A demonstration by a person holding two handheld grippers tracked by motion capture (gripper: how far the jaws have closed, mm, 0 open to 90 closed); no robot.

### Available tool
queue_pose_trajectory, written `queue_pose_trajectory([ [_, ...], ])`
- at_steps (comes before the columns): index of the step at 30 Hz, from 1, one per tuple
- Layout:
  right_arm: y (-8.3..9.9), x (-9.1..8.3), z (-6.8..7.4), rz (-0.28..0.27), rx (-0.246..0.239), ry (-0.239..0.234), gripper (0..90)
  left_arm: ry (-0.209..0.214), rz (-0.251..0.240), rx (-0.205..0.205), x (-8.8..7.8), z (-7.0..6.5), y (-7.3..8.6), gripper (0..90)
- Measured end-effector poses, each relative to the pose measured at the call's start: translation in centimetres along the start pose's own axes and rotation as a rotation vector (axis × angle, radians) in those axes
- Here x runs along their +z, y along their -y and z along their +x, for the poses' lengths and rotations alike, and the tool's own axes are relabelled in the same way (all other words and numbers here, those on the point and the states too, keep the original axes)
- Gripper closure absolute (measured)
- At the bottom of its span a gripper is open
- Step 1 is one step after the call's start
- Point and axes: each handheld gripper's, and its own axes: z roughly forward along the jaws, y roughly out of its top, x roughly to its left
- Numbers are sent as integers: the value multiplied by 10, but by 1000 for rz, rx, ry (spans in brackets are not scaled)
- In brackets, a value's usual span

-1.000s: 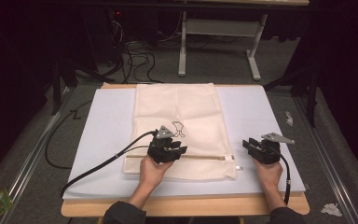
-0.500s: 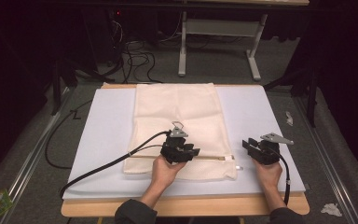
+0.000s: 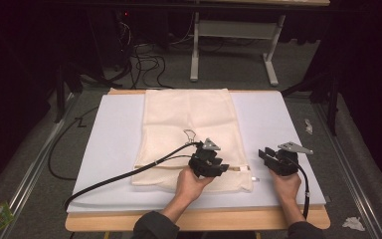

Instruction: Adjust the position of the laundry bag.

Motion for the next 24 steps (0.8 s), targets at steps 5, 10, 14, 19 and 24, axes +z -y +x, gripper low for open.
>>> queue_pose_trajectory([
  [5, 0, 1, 0, 2, -2, 4, 653, 6, 23, -14, 11, 0, -3, 633],
  [10, 0, 1, 0, 2, -3, 6, 652, 27, 55, -11, 24, -6, -9, 622],
  [14, 0, 1, 0, 5, -7, 8, 648, 43, 87, -32, 35, -7, -13, 609],
  [19, 0, 1, 0, 3, 0, 10, 643, 60, 113, -74, 42, -5, -15, 593],
  [24, 0, 1, 0, 4, 1, 11, 638, 52, 132, -93, 46, -3, -14, 570],
])
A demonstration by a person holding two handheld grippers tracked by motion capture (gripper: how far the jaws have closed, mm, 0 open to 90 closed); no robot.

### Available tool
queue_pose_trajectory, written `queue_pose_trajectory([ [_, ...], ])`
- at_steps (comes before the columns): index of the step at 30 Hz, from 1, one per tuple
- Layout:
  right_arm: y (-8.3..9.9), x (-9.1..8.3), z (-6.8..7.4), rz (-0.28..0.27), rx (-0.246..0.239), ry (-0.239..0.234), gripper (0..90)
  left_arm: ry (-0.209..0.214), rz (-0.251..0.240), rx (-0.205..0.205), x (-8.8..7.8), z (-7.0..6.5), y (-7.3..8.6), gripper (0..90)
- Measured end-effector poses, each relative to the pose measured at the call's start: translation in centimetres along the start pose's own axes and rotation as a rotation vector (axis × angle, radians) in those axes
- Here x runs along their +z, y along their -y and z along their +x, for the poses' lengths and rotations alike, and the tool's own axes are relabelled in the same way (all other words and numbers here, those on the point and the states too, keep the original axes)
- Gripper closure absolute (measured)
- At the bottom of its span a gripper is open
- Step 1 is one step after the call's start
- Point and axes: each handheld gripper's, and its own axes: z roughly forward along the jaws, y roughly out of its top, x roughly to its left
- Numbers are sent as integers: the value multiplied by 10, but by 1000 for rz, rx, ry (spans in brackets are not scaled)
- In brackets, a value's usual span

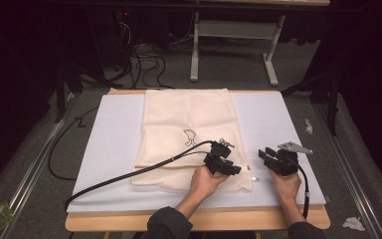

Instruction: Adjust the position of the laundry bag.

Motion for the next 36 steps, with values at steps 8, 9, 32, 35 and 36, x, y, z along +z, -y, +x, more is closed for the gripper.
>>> queue_pose_trajectory([
  [8, 0, 0, 0, 2, -5, 6, 638, 25, 21, -79, 10, 5, 0, 546],
  [9, 0, 0, 1, 2, -5, 8, 638, 28, 32, -95, 12, 7, 0, 539],
  [32, 0, 0, 2, 5, -8, 19, 642, 15, 15, -129, 22, 8, 2, 749],
  [35, 0, 0, 1, 3, -9, 18, 642, 5, 14, -130, 22, 8, 2, 813],
  [36, 0, 0, 2, 5, -7, 18, 641, 6, 14, -127, 22, 8, 2, 820],
])
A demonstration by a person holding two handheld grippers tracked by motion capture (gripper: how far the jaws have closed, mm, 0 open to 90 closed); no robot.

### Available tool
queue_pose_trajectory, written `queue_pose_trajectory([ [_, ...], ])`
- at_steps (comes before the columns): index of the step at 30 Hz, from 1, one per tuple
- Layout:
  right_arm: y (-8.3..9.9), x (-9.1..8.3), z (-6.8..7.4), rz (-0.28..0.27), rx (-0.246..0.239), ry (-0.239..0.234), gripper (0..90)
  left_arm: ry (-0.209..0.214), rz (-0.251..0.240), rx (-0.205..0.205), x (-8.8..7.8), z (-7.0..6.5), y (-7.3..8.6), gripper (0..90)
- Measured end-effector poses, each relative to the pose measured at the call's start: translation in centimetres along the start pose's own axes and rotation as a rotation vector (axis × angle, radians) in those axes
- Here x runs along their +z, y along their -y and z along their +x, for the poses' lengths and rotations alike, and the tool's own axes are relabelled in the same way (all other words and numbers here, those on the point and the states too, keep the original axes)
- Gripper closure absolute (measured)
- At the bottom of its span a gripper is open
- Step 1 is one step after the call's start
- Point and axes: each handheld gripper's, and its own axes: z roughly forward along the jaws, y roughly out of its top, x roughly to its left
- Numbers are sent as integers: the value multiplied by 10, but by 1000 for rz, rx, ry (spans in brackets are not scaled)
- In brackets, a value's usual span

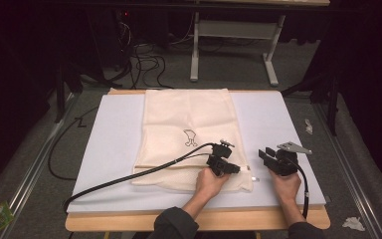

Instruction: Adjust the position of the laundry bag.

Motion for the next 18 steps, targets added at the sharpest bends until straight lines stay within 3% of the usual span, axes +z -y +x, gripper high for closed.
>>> queue_pose_trajectory([
  [4, 0, 0, 0, -1, -2, -1, 639, 18, -9, 20, -2, -1, 0, 867],
  [18, -1, 0, -1, 4, 4, -11, 634, 18, -31, 89, -18, -7, -1, 871],
])
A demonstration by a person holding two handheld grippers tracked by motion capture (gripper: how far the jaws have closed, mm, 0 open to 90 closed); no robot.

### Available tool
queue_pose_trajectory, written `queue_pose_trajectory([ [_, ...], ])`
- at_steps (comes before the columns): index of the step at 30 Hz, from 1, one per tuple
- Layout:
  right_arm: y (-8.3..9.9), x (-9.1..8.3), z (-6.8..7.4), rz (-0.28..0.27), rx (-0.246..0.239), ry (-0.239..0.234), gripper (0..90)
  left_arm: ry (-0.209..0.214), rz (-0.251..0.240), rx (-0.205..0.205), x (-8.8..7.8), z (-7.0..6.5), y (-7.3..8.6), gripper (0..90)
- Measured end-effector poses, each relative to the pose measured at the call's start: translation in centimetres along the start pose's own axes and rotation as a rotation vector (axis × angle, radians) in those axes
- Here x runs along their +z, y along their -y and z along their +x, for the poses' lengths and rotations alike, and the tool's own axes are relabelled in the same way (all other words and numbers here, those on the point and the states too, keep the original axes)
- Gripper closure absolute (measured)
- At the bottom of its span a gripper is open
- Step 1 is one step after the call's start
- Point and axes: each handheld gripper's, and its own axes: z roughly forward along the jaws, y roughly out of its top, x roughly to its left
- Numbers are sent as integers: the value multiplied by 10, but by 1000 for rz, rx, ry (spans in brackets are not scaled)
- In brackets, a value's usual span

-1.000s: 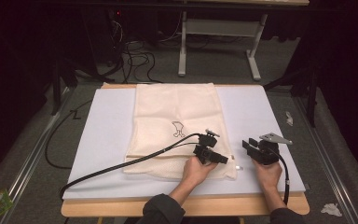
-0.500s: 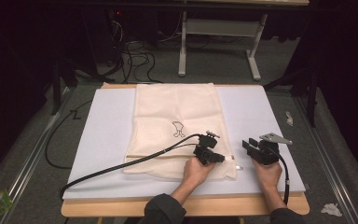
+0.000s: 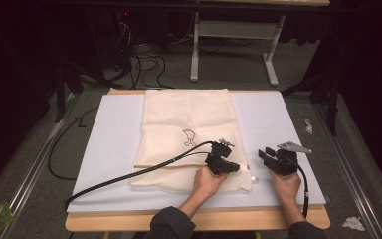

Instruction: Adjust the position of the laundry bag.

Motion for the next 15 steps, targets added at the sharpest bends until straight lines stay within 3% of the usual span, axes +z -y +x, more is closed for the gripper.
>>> queue_pose_trajectory([
  [5, 0, -1, -2, -2, 21, -34, 633, 0, -5, 18, -4, -1, -1, 871],
  [12, 0, -1, 2, 60, 65, -152, 588, -7, -7, 33, -7, -2, -1, 871],
  [15, -2, -3, 5, 74, 68, -180, 580, -8, -7, 37, -8, -2, -1, 871],
])
